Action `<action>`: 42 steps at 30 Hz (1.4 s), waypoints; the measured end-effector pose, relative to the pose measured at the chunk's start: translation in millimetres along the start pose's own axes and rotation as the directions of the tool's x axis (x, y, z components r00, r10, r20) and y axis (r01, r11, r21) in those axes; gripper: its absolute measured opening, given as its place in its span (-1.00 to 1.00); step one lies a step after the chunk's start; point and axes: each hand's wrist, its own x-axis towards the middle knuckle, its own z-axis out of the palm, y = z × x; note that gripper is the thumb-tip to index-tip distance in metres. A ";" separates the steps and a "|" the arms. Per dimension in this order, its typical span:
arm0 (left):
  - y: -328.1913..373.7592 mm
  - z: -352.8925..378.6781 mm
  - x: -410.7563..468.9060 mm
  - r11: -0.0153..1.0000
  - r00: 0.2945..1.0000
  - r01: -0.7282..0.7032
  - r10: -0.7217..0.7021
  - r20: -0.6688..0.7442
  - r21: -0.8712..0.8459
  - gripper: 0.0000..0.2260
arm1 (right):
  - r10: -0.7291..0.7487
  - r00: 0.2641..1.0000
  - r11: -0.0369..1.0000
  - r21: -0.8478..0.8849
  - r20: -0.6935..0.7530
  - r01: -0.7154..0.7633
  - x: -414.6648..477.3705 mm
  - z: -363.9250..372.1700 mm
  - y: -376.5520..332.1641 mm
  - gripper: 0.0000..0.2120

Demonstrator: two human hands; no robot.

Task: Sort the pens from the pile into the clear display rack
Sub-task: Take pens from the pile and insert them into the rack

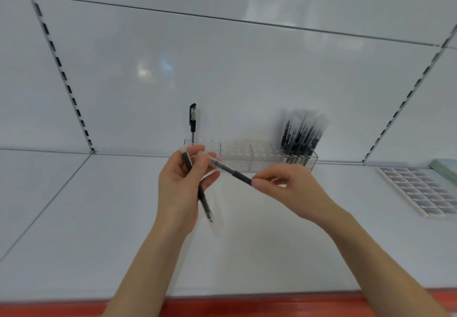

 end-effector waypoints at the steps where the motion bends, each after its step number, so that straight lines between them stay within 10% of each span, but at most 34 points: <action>1: -1.0 3.2 -1.6 1.000 0.999 0.011 -0.012 0.036 0.016 -0.93 | -0.034 0.999 0.999 -0.026 0.019 0.035 1.0 2.7 -4.2 -0.93; 8: -5.6 13.1 -3.8 0.993 0.990 0.038 -0.052 0.129 0.108 -0.89 | -0.022 0.999 0.997 -0.074 0.045 0.025 0.6 0.6 -2.5 -0.89; 16: -4.7 14.6 -3.2 0.986 0.992 0.119 -0.124 0.034 0.120 -0.80 | 0.047 0.896 0.998 0.062 -0.442 -0.022 43.9 -68.3 12.8 -0.33; 25: 2.9 12.0 -0.5 0.991 0.992 0.124 -0.124 0.005 0.057 -0.86 | -0.118 0.851 0.983 -0.181 -0.511 0.028 105.8 -72.3 21.4 -0.71; 42: -2.4 12.2 2.3 0.995 0.995 0.099 -0.100 0.003 0.032 -0.90 | -0.163 0.924 0.893 -0.450 -0.346 -0.011 106.9 -67.9 44.9 -0.80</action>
